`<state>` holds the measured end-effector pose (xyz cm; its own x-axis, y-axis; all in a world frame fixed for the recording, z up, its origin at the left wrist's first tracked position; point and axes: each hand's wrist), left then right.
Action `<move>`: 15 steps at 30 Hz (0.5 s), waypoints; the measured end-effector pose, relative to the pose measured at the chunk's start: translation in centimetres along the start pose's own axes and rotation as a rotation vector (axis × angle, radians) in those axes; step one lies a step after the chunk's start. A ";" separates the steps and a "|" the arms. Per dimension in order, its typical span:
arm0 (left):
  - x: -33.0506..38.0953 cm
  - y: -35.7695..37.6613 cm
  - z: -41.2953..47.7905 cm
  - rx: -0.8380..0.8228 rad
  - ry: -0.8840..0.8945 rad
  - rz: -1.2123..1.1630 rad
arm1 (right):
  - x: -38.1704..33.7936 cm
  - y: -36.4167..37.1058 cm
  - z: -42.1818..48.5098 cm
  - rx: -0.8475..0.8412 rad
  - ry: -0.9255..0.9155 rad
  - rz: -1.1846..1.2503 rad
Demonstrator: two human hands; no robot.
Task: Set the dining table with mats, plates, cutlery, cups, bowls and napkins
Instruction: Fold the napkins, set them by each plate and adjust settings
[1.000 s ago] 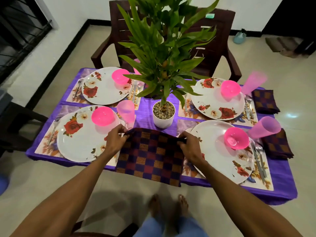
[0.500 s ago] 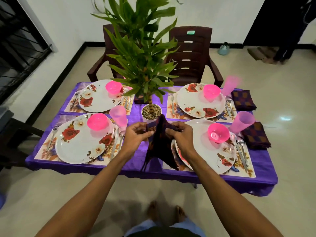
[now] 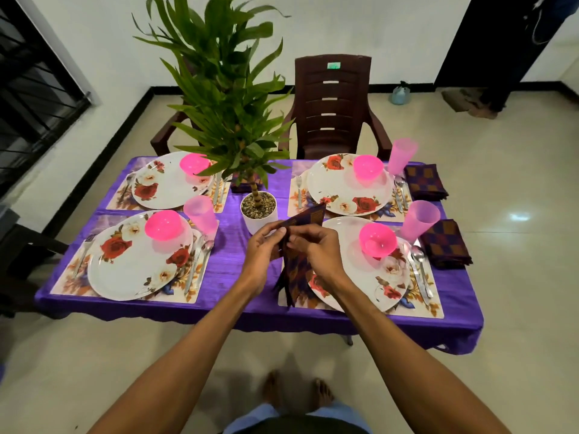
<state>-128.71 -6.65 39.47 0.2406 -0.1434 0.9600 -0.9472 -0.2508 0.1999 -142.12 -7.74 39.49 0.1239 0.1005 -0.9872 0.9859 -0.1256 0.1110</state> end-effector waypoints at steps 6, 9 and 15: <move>0.9 -0.3 0.4 0.056 0.033 0.033 | -1.7 -1.1 0.7 0.094 -0.004 0.046; 1.6 -0.8 1.2 0.066 -0.009 0.024 | -1.2 -3.3 2.6 0.213 0.007 -0.078; 3.8 -0.6 2.5 -0.008 -0.155 -0.161 | 0.3 -5.6 4.1 -0.330 0.221 -0.083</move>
<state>-126.68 -9.45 42.47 0.4180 -0.2475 0.8741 -0.8954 -0.2750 0.3503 -148.05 -11.07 38.10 0.0286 0.3117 -0.9498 0.9723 0.2119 0.0988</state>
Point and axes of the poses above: each hand's wrist, its own z-axis towards the middle knuckle, its own y-axis out of the palm, x = y × z, and after that the axes turned 8 degrees about x, right-handed
